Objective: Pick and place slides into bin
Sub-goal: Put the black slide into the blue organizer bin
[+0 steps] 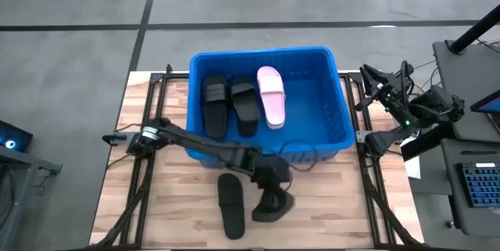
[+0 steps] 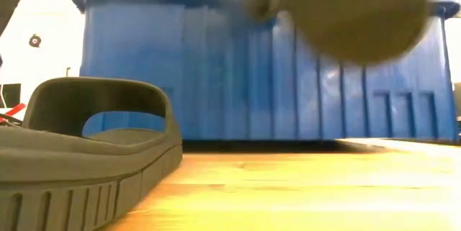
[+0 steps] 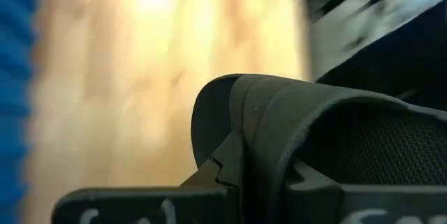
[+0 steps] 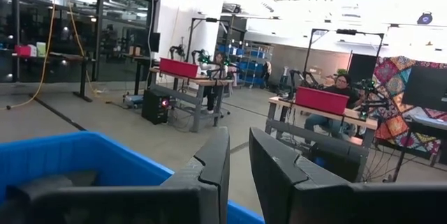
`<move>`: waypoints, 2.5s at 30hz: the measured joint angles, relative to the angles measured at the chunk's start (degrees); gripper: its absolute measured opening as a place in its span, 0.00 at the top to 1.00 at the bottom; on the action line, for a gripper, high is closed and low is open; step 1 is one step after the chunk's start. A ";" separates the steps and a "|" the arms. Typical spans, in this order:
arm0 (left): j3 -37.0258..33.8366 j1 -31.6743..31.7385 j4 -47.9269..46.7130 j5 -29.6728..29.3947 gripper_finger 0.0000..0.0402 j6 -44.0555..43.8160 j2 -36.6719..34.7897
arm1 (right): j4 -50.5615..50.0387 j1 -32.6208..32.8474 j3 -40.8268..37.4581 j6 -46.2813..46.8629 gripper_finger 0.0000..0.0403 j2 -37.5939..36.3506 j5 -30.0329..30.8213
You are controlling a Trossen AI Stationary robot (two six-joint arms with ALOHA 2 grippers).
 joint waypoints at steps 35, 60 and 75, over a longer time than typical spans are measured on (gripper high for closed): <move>-0.63 4.69 31.97 -14.74 1.00 8.06 -5.44 | -4.13 0.02 -0.27 -0.04 0.88 -0.07 0.00; 2.40 17.16 40.34 -60.32 1.00 44.50 2.32 | -4.14 0.02 9.63 0.00 0.88 -0.08 0.37; 15.46 22.27 39.33 -56.57 1.00 52.38 17.12 | -4.34 -0.01 9.55 3.11 0.88 0.04 4.59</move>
